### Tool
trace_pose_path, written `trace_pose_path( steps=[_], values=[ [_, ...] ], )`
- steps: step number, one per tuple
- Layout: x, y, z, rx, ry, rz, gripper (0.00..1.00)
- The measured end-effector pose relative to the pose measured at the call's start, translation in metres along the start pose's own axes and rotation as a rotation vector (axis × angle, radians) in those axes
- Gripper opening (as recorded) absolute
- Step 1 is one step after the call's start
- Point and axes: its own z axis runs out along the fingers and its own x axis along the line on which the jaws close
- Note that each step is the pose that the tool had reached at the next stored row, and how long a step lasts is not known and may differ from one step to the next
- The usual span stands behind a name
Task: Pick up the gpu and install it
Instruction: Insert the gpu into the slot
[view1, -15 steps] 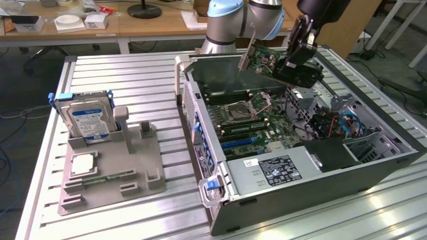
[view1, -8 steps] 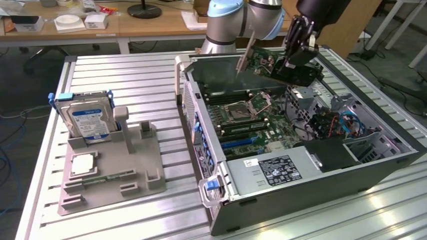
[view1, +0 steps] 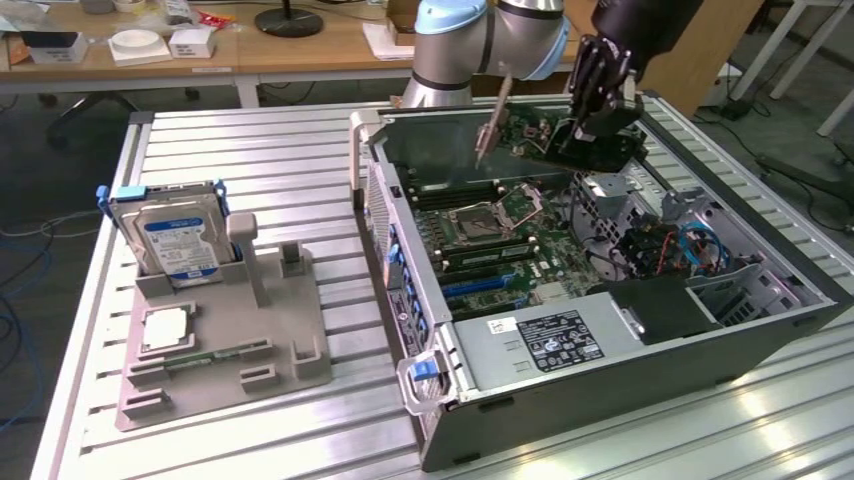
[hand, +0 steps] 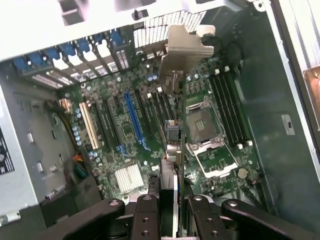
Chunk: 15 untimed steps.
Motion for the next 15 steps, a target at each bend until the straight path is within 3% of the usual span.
trace_pose_path(
  steps=[2,15],
  values=[
    [0.0,-0.0003,0.0016,0.0034,0.0005,-0.022,0.27],
    [0.001,-0.0011,0.0113,0.0097,0.0078,-0.186,0.27]
  ],
)
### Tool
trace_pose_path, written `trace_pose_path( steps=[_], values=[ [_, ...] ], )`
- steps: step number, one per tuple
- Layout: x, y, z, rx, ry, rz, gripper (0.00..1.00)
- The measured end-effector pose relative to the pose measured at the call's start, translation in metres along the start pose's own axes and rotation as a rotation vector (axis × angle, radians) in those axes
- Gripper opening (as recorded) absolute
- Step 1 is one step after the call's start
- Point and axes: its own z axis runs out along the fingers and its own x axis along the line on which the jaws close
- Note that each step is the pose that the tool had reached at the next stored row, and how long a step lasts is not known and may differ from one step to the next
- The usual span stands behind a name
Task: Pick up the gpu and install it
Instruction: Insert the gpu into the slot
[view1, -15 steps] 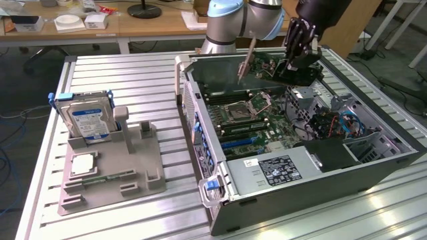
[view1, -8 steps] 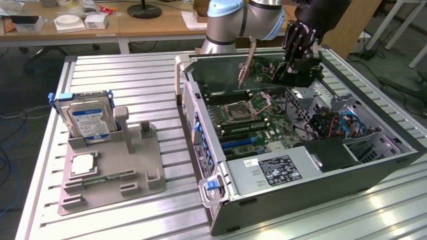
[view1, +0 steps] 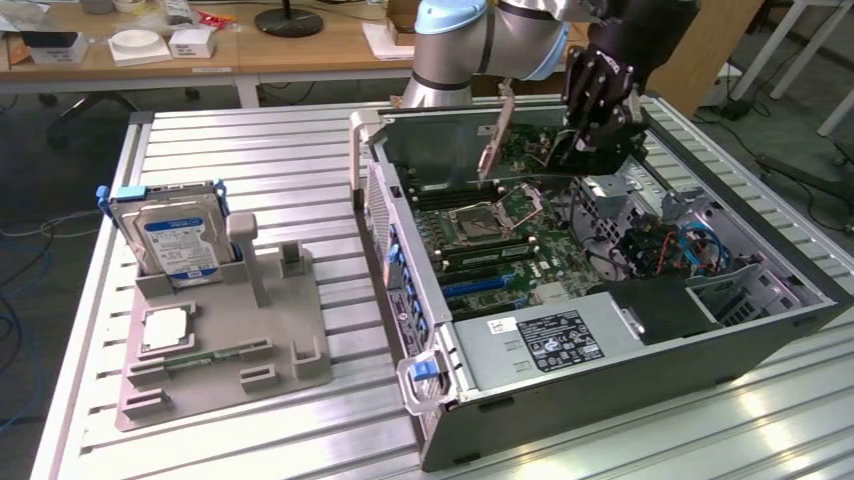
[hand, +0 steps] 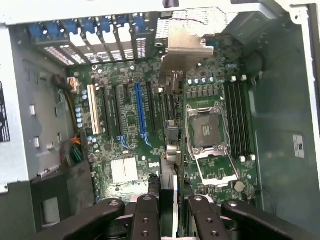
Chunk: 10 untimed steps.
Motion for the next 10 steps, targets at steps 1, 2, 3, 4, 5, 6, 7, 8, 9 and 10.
trace_pose_path(
  steps=[1,2,3,4,5,6,7,8,9,10],
  values=[
    [0.0001,0.0,0.0005,0.002,0.0002,-0.011,0.27],
    [0.0004,-0.0001,0.0008,0.0041,-0.0002,-0.017,0.27],
    [0.0005,-0.0002,0.001,0.0054,-0.003,-0.021,0.27],
    [0.0006,-0.0002,0.0013,0.0055,-0.0052,-0.026,0.27],
    [0.0006,-0.0001,0.0014,0.0054,-0.0053,-0.027,0.27],
    [0.0006,-0.0001,0.0015,0.0053,-0.0052,-0.028,0.27],
    [0.0006,-0.0001,0.0017,0.0052,-0.0053,-0.029,0.27],
    [0.0007,-0.0001,0.0019,0.0051,-0.0055,-0.03,0.27],
    [0.0007,-0.0001,0.0023,0.0051,-0.0057,-0.031,0.27],
    [0.0007,-0.0001,0.0025,0.005,-0.0058,-0.032,0.27]
  ],
)
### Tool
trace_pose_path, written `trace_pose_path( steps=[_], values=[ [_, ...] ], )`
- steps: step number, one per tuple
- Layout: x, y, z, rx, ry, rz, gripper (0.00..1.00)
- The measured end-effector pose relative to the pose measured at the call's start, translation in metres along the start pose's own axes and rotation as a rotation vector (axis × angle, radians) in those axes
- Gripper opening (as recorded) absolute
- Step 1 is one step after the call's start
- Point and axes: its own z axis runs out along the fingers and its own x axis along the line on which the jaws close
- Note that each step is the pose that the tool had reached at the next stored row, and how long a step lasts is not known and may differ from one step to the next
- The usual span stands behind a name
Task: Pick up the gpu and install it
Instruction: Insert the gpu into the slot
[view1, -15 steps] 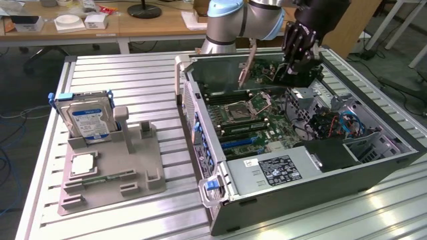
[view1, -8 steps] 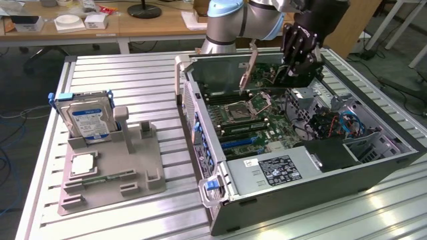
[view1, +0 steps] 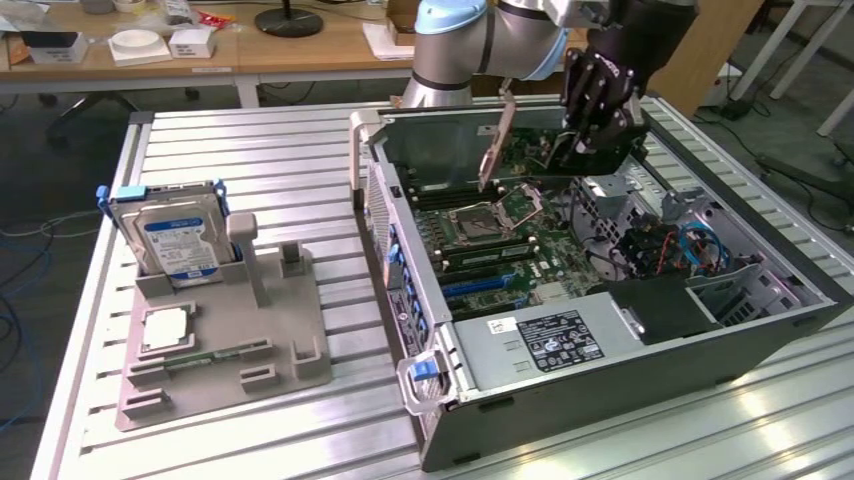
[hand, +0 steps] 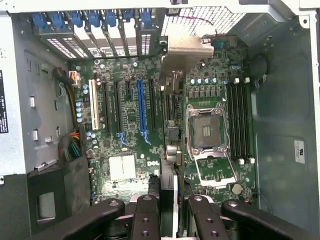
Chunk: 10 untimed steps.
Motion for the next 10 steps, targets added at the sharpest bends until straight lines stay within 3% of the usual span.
trace_pose_path(
  steps=[10],
  values=[
    [0.0003,-0.0002,0.0032,-0.0007,-0.0001,-0.006,0.27]
  ],
)
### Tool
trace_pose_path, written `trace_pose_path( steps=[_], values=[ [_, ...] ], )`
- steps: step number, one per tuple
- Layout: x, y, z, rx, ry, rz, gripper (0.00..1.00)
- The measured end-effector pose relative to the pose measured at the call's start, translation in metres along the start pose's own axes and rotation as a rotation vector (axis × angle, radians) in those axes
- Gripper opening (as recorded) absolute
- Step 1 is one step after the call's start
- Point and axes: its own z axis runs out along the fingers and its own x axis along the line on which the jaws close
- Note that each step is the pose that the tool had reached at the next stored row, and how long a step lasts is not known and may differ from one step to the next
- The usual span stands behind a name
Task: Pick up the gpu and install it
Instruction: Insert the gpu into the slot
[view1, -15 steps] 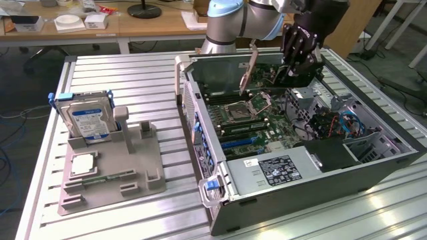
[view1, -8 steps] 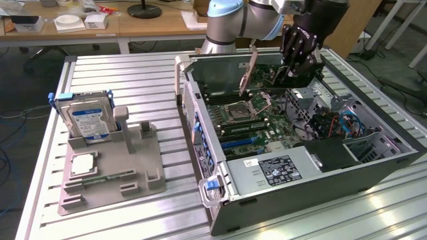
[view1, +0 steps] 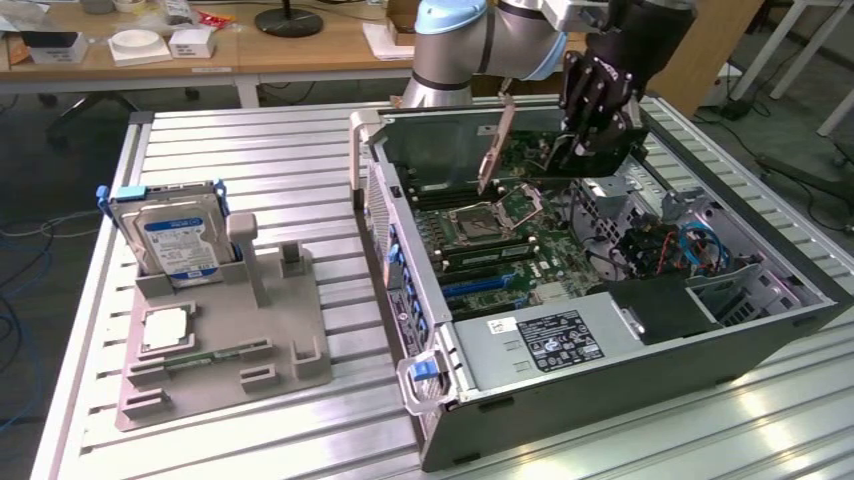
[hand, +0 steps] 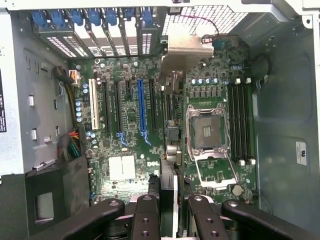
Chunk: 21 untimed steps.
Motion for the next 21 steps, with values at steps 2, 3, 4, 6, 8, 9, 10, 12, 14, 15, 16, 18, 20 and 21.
trace_pose_path(
  steps=[2,3,4,6,8,9,10,12,14,15,16,18,20,21],
  values=[
    [0.0,0.0,0.0008,-0.0001,-0.0003,0.0,0.27],
    [0.0,-0.0001,0.0012,-0.0001,-0.0005,0.0,0.27],
    [0.0,-0.0001,0.0016,-0.0002,-0.0004,0.0,0.27],
    [0.0,-0.0001,0.0023,-0.0003,-0.0004,0.0,0.27],
    [0.0,-0.0002,0.0033,-0.0006,-0.0002,-0.004,0.27],
    [0.0,0.0,0.0046,-0.0014,0.0,-0.014,0.27],
    [0.0,0.0002,0.0056,-0.003,0.001,-0.029,0.27],
    [0.0,0.0005,0.0075,-0.0043,0.0016,-0.044,0.27],
    [0.0,0.001,0.0109,-0.0047,0.0023,-0.059,0.27],
    [0.0,0.0013,0.0121,-0.0028,0.0023,-0.062,0.27],
    [0.0,0.0018,0.0139,-0.0014,0.0024,-0.064,0.27],
    [0.001,0.0037,0.0175,-0.0007,0.0024,-0.065,0.27],
    [0.001,0.0053,0.0211,-0.0004,0.0026,-0.067,0.27],
    [0.002,0.0054,0.0228,-0.0005,0.0026,-0.069,0.27]
  ],
)
